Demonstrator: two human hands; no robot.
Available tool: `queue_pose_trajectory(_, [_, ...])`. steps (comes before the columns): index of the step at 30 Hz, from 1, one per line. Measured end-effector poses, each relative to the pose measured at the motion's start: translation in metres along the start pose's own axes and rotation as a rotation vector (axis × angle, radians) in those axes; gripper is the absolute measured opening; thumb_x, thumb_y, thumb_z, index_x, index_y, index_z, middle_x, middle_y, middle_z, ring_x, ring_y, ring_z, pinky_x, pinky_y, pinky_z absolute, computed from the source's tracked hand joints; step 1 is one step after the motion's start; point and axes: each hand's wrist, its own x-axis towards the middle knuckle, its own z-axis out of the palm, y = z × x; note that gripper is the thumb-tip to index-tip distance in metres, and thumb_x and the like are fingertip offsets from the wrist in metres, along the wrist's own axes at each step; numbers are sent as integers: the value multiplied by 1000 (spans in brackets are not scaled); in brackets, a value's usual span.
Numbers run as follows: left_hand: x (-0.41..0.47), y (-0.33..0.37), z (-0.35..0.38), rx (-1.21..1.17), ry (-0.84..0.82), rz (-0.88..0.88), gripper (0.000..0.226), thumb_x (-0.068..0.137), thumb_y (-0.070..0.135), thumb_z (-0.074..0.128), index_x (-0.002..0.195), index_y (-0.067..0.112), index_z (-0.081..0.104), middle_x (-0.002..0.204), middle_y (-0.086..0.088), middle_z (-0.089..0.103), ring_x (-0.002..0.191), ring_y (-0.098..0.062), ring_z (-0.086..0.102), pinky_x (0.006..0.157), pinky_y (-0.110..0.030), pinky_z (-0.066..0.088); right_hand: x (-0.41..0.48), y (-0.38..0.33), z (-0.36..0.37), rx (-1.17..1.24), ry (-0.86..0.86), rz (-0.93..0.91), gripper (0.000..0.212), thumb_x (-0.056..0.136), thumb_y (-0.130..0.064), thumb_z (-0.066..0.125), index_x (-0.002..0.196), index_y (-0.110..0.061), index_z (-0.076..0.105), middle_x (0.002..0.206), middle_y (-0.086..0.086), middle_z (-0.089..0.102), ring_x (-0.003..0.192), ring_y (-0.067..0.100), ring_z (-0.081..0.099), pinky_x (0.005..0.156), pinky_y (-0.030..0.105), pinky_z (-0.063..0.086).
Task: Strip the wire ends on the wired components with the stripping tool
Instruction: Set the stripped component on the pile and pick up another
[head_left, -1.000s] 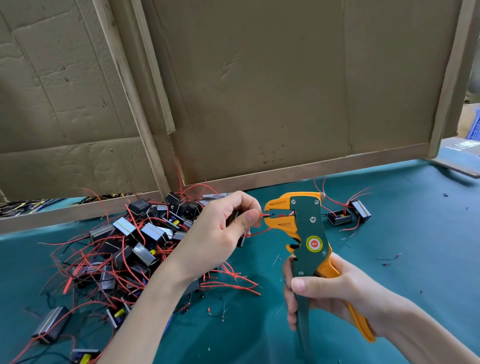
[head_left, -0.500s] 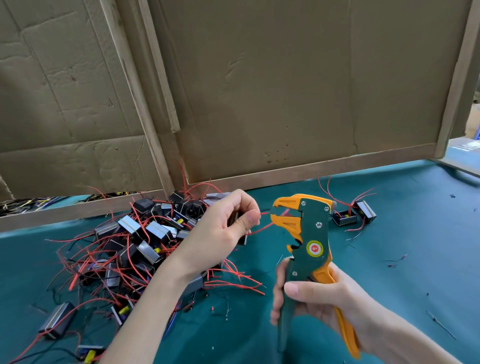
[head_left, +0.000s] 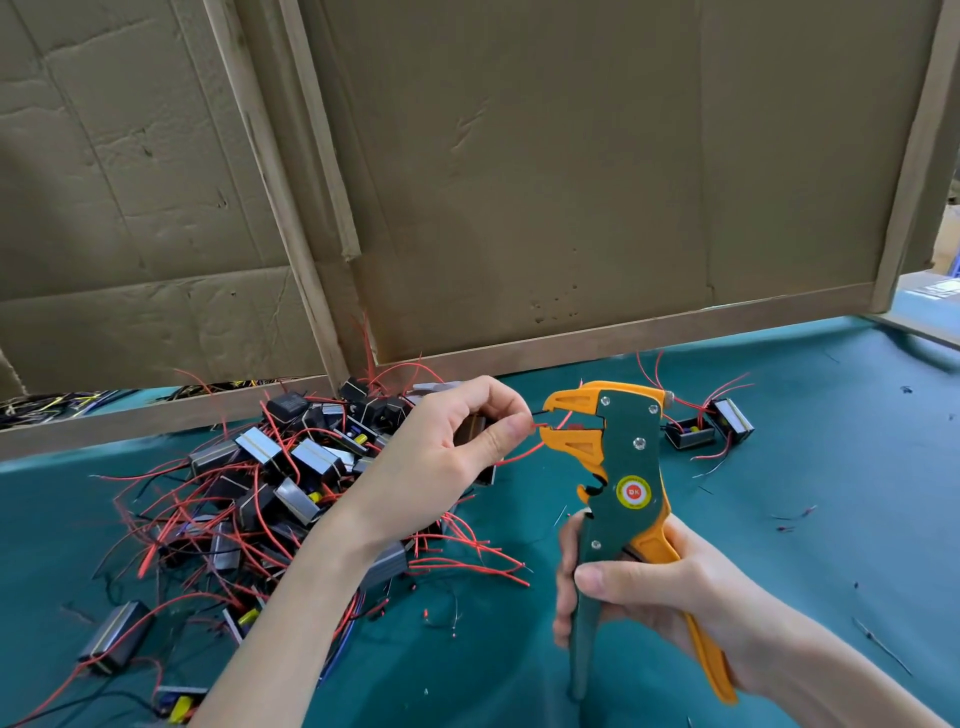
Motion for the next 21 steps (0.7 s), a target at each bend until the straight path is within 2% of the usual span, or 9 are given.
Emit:
queue_pose_trajectory(5, [0, -1, 0, 3, -13, -7, 11, 90, 33, 58, 80, 31, 62, 73, -9, 51, 63, -6, 42, 59, -20, 37, 0, -1, -1, -16, 7, 16, 15, 76, -17, 76, 86, -10, 68, 81, 21, 67, 76, 38, 66, 74, 38, 54])
queue_pose_trajectory(9, [1, -1, -3, 6, -20, -37, 10, 86, 35, 60, 78, 32, 63, 72, -7, 51, 64, -14, 40, 61, -28, 35, -1, 1, -1, -44, 23, 19, 15, 74, -19, 78, 82, -12, 67, 77, 21, 66, 73, 37, 65, 71, 37, 54])
queue_pose_trajectory(14, [-1, 0, -9, 16, -54, -47, 11, 84, 34, 62, 77, 27, 66, 67, -8, 48, 62, -16, 36, 59, -29, 31, 0, 5, 6, -111, 140, 30, 24, 63, -28, 83, 66, -15, 63, 57, 16, 58, 49, 29, 57, 54, 33, 52])
queue_pose_trajectory(17, [0, -4, -7, 37, -51, -71, 11, 88, 30, 66, 79, 24, 67, 60, -6, 41, 57, -13, 33, 55, -29, 29, 3, 17, 12, -112, 317, 14, 36, 54, -37, 82, 53, -14, 54, 44, 14, 48, 33, 24, 45, 40, 26, 42])
queue_pose_trajectory(19, [2, -10, -2, 90, -33, -110, 10, 91, 24, 63, 82, 22, 66, 64, -8, 46, 58, -14, 38, 57, -34, 35, 6, 22, 12, -64, 342, 37, 37, 54, -37, 82, 53, -13, 53, 46, 17, 48, 35, 25, 46, 41, 28, 44])
queue_pose_trajectory(21, [3, -16, 2, 119, 7, -149, 9, 92, 19, 61, 83, 19, 65, 65, -2, 54, 59, -10, 43, 60, -31, 38, 8, 22, 9, 83, 202, 95, 30, 57, -29, 86, 65, -11, 64, 61, 21, 57, 50, 31, 58, 53, 38, 53])
